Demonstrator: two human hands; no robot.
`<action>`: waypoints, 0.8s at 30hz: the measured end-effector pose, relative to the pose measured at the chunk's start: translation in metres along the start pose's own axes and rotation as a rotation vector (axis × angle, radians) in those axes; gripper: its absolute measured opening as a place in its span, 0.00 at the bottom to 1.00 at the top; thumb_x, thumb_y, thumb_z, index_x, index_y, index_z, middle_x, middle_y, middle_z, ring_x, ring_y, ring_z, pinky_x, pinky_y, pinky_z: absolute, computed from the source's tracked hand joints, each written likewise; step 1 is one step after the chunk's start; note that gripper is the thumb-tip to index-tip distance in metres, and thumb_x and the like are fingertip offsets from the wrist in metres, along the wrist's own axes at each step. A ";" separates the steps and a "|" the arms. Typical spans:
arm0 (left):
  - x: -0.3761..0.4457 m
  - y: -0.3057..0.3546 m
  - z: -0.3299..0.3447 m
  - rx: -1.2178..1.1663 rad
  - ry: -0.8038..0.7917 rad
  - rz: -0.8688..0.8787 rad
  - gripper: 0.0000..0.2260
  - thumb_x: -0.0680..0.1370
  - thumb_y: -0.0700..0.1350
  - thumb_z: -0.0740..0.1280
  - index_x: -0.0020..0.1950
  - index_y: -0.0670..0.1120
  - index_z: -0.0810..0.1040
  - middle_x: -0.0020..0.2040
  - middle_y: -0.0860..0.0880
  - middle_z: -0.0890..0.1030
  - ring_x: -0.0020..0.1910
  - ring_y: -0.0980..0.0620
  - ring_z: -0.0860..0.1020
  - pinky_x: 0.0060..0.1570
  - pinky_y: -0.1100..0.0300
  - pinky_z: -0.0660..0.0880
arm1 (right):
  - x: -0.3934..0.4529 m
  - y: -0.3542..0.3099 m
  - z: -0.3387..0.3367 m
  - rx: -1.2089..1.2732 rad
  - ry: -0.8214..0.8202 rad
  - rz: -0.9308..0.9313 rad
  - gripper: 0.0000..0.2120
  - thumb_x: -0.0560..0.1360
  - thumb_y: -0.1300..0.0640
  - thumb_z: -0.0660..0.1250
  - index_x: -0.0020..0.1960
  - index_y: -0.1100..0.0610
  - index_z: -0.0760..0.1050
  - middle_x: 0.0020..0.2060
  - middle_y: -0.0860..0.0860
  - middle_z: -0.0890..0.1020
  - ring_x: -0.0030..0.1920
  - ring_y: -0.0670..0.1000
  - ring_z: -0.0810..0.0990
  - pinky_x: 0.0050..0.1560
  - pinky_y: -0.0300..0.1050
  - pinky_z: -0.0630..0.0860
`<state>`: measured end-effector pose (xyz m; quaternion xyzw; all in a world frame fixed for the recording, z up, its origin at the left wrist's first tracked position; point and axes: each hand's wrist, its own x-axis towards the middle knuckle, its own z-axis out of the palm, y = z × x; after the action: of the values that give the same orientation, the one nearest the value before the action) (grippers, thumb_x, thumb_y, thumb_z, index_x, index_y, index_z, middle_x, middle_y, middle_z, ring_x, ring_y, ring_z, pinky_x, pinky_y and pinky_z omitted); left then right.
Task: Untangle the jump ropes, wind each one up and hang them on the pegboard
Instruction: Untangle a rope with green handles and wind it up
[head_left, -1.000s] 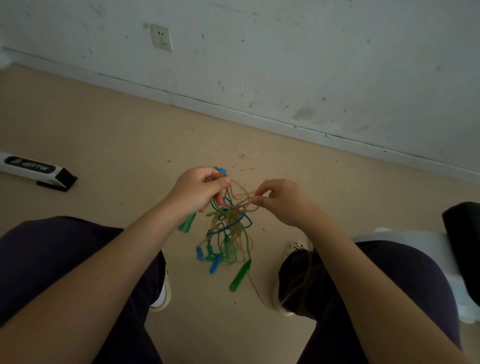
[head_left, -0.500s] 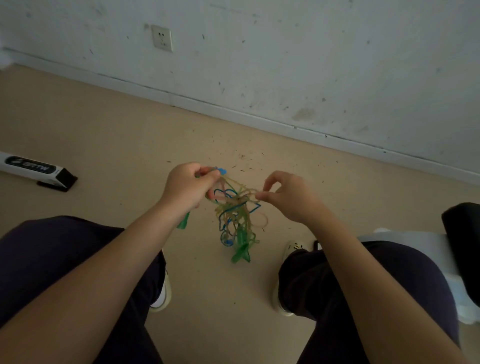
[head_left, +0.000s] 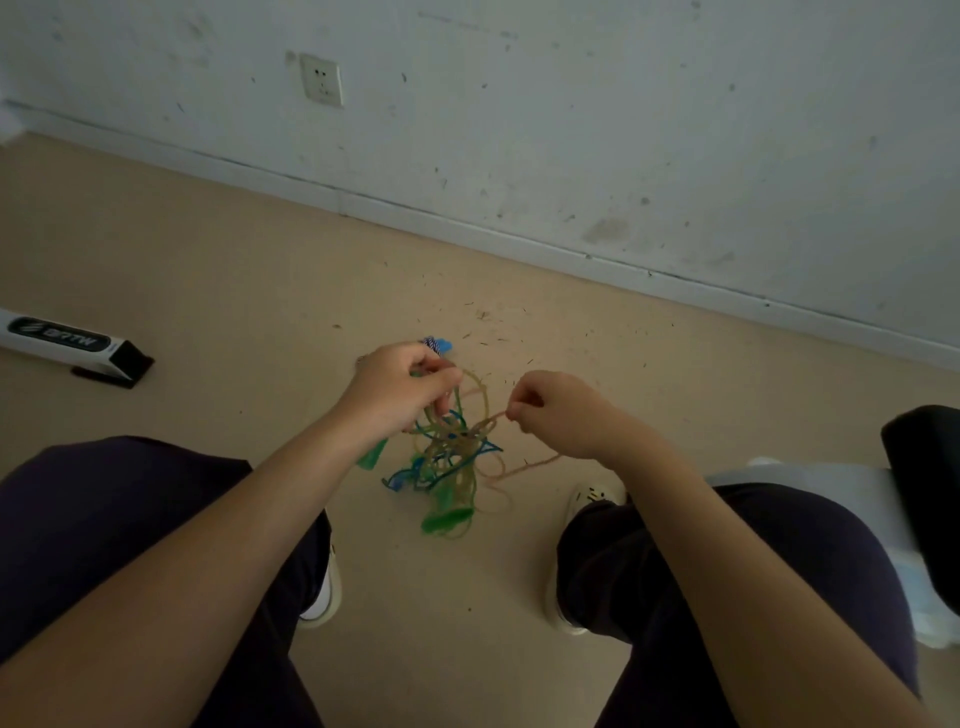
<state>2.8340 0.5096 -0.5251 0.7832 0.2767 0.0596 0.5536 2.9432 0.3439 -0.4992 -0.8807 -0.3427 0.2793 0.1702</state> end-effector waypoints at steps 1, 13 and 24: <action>0.000 0.000 0.000 -0.002 0.011 0.002 0.04 0.79 0.46 0.69 0.46 0.47 0.81 0.32 0.51 0.82 0.19 0.61 0.68 0.23 0.63 0.65 | 0.000 0.000 0.001 -0.049 -0.028 0.009 0.12 0.79 0.53 0.64 0.51 0.61 0.78 0.46 0.55 0.82 0.46 0.55 0.78 0.49 0.49 0.75; -0.004 0.006 -0.005 -0.044 -0.168 -0.045 0.10 0.76 0.53 0.73 0.50 0.49 0.82 0.28 0.53 0.80 0.23 0.54 0.67 0.24 0.62 0.61 | -0.003 -0.002 0.000 0.728 0.176 -0.233 0.05 0.76 0.59 0.70 0.41 0.55 0.81 0.30 0.49 0.77 0.30 0.45 0.72 0.33 0.36 0.70; 0.005 0.006 -0.013 -0.135 0.237 -0.065 0.11 0.81 0.48 0.66 0.45 0.43 0.82 0.24 0.50 0.75 0.20 0.53 0.66 0.24 0.62 0.63 | -0.003 0.010 -0.019 0.311 0.246 0.012 0.12 0.70 0.46 0.76 0.38 0.55 0.82 0.24 0.44 0.71 0.26 0.42 0.66 0.29 0.35 0.64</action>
<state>2.8348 0.5212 -0.5159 0.7222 0.3607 0.1525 0.5701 2.9579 0.3330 -0.4878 -0.8734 -0.2667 0.2201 0.3429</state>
